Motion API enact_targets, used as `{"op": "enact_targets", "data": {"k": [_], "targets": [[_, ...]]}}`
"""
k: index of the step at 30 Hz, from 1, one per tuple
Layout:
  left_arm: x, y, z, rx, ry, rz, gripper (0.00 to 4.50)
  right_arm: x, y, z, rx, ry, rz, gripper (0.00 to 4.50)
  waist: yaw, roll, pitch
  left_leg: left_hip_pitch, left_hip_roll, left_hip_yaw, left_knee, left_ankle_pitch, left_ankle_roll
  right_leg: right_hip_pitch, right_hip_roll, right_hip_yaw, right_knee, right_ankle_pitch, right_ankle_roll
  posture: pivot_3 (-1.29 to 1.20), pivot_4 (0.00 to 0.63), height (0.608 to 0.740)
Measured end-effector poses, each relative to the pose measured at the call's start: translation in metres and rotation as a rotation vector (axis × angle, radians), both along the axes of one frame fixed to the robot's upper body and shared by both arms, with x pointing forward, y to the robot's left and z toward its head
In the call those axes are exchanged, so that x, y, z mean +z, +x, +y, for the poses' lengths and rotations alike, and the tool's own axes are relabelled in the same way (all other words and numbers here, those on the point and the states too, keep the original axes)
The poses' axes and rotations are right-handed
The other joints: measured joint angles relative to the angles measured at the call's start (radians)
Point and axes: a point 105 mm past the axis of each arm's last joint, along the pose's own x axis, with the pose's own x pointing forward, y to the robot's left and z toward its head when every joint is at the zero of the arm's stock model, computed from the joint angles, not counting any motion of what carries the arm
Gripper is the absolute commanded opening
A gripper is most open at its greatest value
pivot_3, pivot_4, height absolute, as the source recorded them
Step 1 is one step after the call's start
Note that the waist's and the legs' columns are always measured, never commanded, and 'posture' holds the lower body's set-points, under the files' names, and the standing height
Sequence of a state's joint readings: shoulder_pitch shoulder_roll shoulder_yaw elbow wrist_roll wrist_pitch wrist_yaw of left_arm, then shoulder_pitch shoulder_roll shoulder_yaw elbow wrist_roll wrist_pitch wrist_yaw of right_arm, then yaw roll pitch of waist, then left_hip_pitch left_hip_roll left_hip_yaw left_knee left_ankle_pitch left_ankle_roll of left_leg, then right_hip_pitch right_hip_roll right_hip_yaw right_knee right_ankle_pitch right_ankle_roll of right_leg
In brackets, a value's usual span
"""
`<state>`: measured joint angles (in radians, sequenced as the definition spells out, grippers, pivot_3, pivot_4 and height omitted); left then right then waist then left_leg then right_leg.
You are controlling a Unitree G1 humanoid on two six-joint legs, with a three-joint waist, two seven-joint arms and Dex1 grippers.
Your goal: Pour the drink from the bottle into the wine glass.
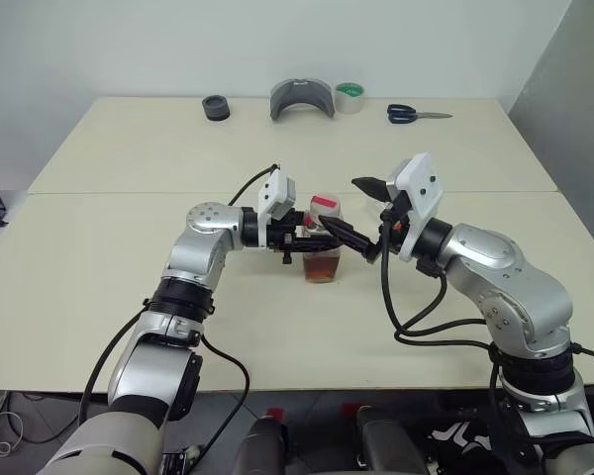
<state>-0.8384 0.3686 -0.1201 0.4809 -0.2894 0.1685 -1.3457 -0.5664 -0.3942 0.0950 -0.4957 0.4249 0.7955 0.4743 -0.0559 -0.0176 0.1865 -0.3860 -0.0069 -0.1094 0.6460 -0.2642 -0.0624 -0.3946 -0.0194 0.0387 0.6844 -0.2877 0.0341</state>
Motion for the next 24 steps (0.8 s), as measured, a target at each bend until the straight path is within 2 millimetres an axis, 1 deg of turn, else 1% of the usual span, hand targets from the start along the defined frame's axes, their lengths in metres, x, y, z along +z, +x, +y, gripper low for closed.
{"op": "enact_targets", "data": {"k": [24], "targets": [[-0.0001, 0.0000, 0.0001, 0.000, 0.002, -0.004, 1.73, 0.0006, -0.0015, -0.0028, 0.005, -0.002, 0.004, 4.50, 0.000, 0.000, 0.000, 0.000, 0.000, 0.000, 0.000, 0.000, 0.000, 0.000, 0.000, 0.000, 0.000, 0.000, 0.000, 0.00, 0.150, 0.740]]}}
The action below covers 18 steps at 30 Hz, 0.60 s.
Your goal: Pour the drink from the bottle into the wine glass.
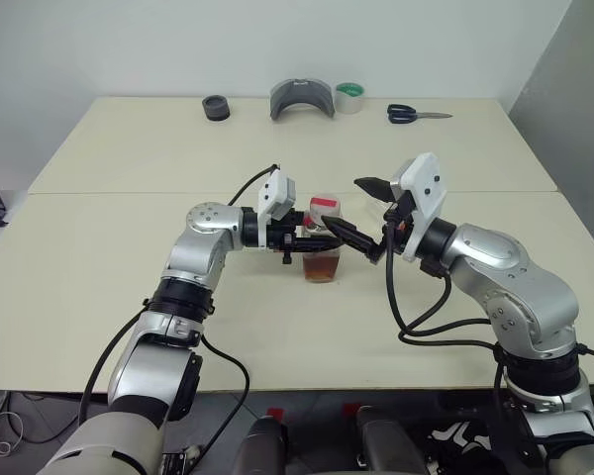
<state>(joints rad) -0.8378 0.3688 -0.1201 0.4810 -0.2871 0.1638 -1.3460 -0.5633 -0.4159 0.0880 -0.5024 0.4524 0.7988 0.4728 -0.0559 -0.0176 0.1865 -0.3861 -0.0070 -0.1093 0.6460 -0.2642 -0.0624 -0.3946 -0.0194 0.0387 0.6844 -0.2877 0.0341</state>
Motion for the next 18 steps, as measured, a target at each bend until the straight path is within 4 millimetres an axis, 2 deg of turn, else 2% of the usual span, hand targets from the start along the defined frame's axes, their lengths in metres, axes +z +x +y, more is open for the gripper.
{"op": "enact_targets", "data": {"k": [18], "targets": [[-0.0006, 0.0000, 0.0002, 0.001, 0.002, 0.000, 1.73, -0.0008, 0.0002, -0.0015, -0.004, -0.006, 0.002, 4.50, 0.000, 0.000, 0.000, 0.000, 0.000, 0.000, 0.000, 0.000, 0.000, 0.000, 0.000, 0.000, 0.000, 0.000, 0.000, 0.00, 0.150, 0.740]]}}
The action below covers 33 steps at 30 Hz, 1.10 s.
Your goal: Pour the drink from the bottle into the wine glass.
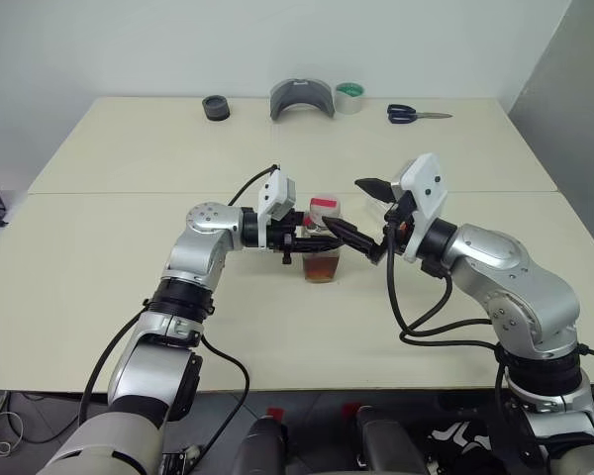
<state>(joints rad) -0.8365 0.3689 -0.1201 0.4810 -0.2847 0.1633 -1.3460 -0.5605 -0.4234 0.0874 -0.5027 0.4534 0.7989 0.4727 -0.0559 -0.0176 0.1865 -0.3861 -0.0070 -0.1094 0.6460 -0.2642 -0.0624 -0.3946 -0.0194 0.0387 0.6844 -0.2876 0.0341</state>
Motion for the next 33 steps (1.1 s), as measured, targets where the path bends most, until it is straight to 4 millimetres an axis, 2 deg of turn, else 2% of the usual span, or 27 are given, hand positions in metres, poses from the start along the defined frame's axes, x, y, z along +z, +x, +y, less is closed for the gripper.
{"op": "enact_targets", "data": {"k": [33], "targets": [[-0.0004, 0.0002, 0.0002, 0.001, 0.009, -0.016, 1.73, 0.0004, -0.0008, -0.0030, -0.002, -0.008, -0.001, 4.50, 0.000, 0.000, 0.000, 0.000, 0.000, 0.000, 0.000, 0.000, 0.000, 0.000, 0.000, 0.000, 0.000, 0.000, 0.000, 0.00, 0.150, 0.740]]}}
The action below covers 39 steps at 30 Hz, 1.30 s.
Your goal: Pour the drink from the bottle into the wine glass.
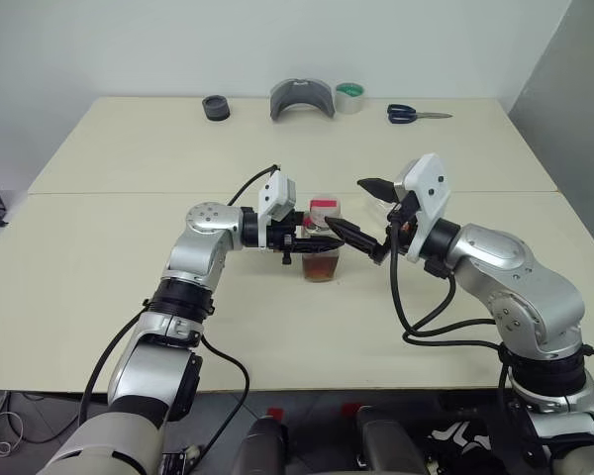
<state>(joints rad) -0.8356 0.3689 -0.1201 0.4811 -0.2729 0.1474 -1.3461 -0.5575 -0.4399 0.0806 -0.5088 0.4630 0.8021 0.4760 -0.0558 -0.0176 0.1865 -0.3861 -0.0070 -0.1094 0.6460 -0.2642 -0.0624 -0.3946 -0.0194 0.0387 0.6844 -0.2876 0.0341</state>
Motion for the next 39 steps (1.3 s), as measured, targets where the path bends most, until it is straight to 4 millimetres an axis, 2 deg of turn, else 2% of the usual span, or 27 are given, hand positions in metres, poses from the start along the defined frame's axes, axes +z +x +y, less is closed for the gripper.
{"op": "enact_targets", "data": {"k": [17, 27, 39], "targets": [[0.000, 0.000, 0.000, -0.002, 0.001, 0.001, 1.73, -0.005, 0.000, -0.005, -0.008, 0.000, 0.025, 4.50, 0.000, 0.000, 0.000, 0.000, 0.000, 0.000, 0.000, 0.000, 0.000, 0.000, 0.000, 0.000, 0.000, 0.000, 0.000, 0.00, 0.150, 0.740], [0.000, -0.001, 0.000, -0.012, 0.003, 0.001, 1.73, 0.001, -0.020, 0.003, 0.117, 0.024, 0.057, 4.50, 0.000, 0.000, 0.000, 0.000, 0.000, 0.000, 0.000, 0.000, 0.000, 0.000, 0.000, 0.000, 0.000, 0.000, 0.000, 0.00, 0.150, 0.740], [-0.001, -0.002, 0.000, -0.016, 0.004, 0.000, 1.73, -0.003, 0.001, 0.009, 0.059, 0.027, 0.078, 4.50, 0.000, 0.000, 0.000, 0.000, 0.000, 0.000, 0.000, 0.000, 0.000, 0.000, 0.000, 0.000, 0.000, 0.000, 0.000, 0.00, 0.150, 0.740]]}}
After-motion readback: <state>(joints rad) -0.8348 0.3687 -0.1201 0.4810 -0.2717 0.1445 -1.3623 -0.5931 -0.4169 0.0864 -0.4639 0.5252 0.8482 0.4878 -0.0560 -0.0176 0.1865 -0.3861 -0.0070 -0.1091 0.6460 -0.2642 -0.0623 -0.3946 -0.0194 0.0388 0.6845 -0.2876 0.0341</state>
